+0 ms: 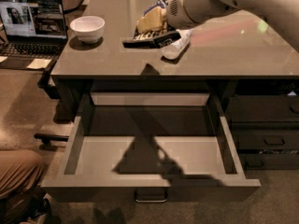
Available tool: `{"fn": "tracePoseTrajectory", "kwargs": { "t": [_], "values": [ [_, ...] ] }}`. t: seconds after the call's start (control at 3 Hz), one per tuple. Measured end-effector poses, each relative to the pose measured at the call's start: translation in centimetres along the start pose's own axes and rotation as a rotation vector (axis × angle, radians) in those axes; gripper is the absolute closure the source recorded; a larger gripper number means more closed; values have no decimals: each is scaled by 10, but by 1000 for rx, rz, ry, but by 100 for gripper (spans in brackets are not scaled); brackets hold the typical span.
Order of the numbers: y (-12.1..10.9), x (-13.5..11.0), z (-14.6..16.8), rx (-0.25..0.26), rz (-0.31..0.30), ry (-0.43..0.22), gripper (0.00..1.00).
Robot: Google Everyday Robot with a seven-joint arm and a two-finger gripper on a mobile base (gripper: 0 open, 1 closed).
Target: Place blue chip bag into top drawer
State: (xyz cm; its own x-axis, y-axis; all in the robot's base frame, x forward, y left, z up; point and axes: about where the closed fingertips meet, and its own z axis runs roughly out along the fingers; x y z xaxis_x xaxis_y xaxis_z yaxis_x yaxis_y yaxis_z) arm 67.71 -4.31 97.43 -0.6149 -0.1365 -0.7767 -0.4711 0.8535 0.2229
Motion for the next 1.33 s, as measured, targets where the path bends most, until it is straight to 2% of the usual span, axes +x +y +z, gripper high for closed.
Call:
{"fn": "tracePoseTrajectory", "kwargs": {
  "t": [0.33,0.67,1.0,1.33],
  "values": [
    [0,0,0,0,0,-1,100],
    [7,10,-7,-65,-3,21,100],
    [22,48,-31,-155,-40,91,100],
    [29,98,-48,-206,-62,176,100]
  ]
}}
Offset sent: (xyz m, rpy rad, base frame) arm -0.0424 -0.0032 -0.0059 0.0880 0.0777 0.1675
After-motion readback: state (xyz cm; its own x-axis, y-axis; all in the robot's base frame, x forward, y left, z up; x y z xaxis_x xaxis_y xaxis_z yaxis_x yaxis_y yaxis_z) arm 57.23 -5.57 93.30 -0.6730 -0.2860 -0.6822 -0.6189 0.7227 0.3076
